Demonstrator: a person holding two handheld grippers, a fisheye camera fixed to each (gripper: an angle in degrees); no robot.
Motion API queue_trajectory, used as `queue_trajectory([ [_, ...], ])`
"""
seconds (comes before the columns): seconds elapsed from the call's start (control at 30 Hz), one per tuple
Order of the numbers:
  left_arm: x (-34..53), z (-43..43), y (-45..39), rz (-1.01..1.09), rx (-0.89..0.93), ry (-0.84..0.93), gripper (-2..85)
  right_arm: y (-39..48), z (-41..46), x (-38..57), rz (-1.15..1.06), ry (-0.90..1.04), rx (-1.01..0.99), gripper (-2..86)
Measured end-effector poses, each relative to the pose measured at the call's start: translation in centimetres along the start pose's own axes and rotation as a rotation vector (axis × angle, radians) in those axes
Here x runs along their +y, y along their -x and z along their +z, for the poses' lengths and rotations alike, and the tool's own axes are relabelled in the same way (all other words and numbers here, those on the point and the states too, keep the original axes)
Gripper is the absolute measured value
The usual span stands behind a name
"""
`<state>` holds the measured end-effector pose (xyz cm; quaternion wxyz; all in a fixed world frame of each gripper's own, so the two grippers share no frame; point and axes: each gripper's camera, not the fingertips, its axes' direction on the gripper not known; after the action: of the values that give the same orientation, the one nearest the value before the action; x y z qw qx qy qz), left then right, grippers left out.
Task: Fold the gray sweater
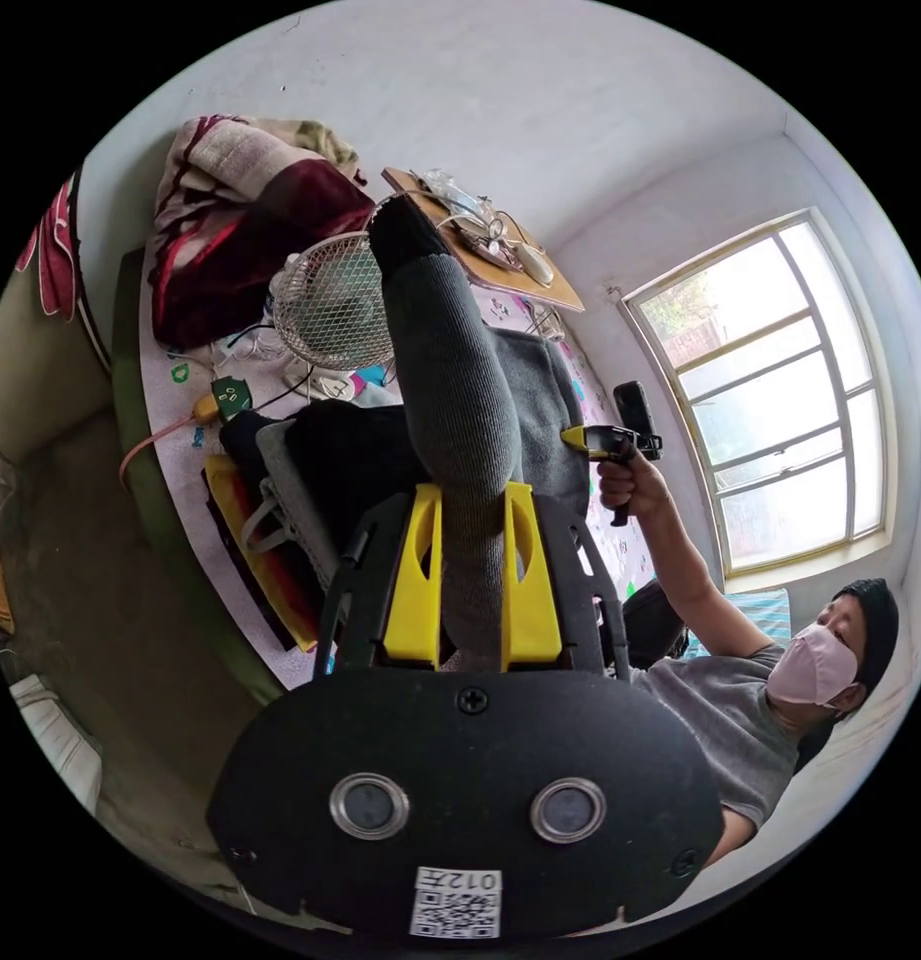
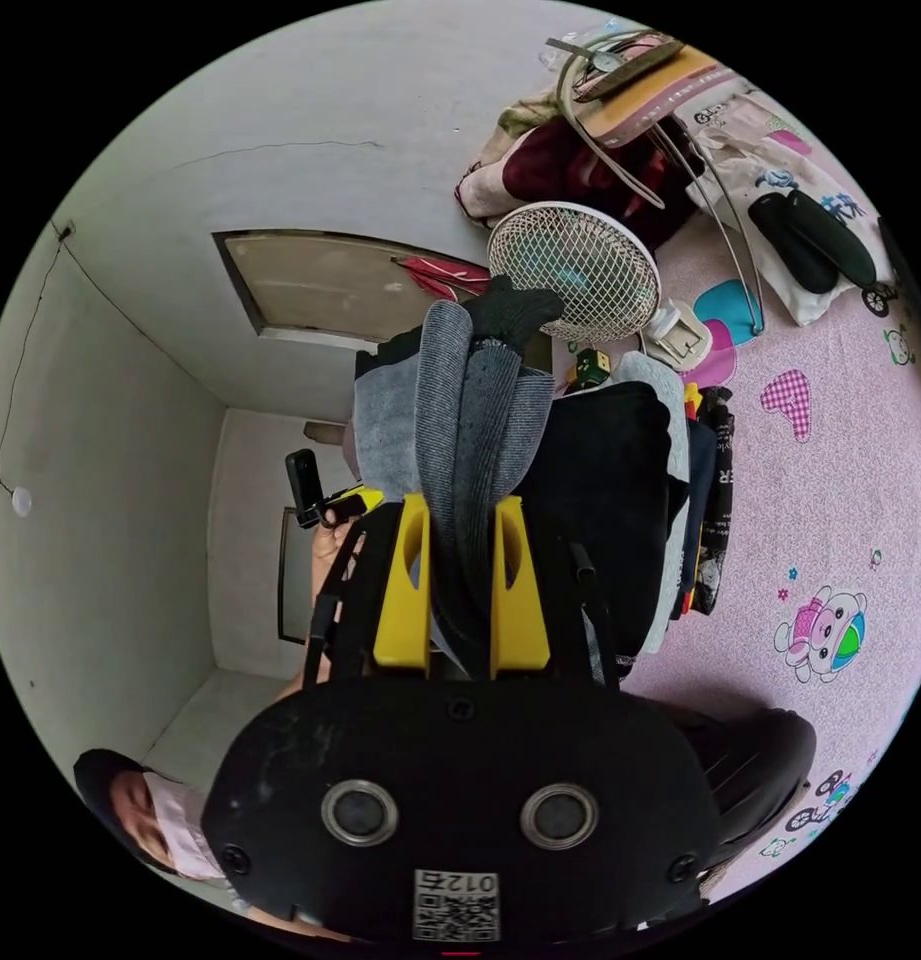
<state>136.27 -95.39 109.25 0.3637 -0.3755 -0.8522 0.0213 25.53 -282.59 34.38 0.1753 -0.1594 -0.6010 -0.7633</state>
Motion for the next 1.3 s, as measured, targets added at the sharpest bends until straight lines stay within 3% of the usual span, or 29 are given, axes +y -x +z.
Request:
queue_trajectory([
  [0.5, -0.7, 3.6, 2.3, -0.145, -0.005, 0.079, 10.6, -13.7, -1.7, -1.4, 0.094, -0.074, 0.072, 10.1],
  [0.77, 1.9, 4.3, 2.3, -0.184, 0.047, -0.005, 10.2, -18.2, -4.9, 0.3, 0.092, -0.128, 0.054, 8.3],
  [1.1, 6.1, 1.5, -10.7, 0.058, -0.347, -0.201, 6.6, -18.3, -7.8, 2.7, 0.014, -0.199, 0.158, 8.1],
  [1.3, 8.4, 9.5, -12.7, 0.135, -0.470, 0.005, 3.2, -19.1, -8.1, 4.0, -0.012, -0.158, 0.214, 7.3],
])
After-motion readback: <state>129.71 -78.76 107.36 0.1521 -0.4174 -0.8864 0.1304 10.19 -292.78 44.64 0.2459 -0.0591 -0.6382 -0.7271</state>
